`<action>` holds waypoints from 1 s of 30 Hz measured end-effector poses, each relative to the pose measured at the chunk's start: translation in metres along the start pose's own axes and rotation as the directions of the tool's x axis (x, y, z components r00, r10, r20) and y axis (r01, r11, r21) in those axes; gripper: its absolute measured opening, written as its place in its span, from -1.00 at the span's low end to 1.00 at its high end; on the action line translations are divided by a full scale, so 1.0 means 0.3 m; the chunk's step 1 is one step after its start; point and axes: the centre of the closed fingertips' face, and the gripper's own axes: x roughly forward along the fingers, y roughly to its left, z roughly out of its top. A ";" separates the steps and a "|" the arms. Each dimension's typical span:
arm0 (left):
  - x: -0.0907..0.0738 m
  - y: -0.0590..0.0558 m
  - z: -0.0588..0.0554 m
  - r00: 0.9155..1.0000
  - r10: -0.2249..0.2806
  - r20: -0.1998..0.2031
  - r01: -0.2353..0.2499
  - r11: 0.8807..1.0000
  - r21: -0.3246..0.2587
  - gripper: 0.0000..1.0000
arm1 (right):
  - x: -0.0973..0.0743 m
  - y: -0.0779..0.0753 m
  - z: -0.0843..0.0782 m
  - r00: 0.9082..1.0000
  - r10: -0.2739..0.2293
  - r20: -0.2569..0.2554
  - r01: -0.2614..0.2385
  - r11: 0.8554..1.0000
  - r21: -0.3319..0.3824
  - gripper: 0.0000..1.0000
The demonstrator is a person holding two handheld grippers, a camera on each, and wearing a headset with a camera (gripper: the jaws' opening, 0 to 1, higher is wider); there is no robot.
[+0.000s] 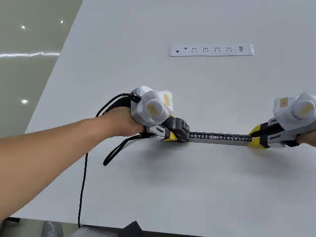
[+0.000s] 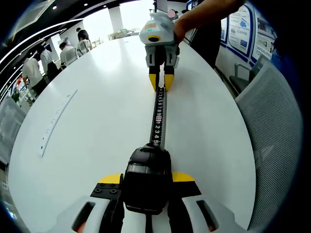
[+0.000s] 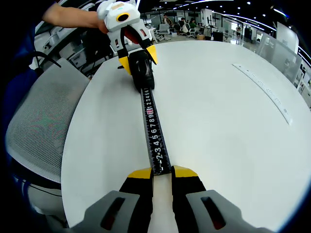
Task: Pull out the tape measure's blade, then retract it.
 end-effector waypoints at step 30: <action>0.004 0.001 0.000 1.000 -0.001 -0.006 0.001 1.000 0.000 -0.39 | -0.075 -0.040 -0.130 0.999 -0.019 -0.033 0.020 0.999 0.031 -0.82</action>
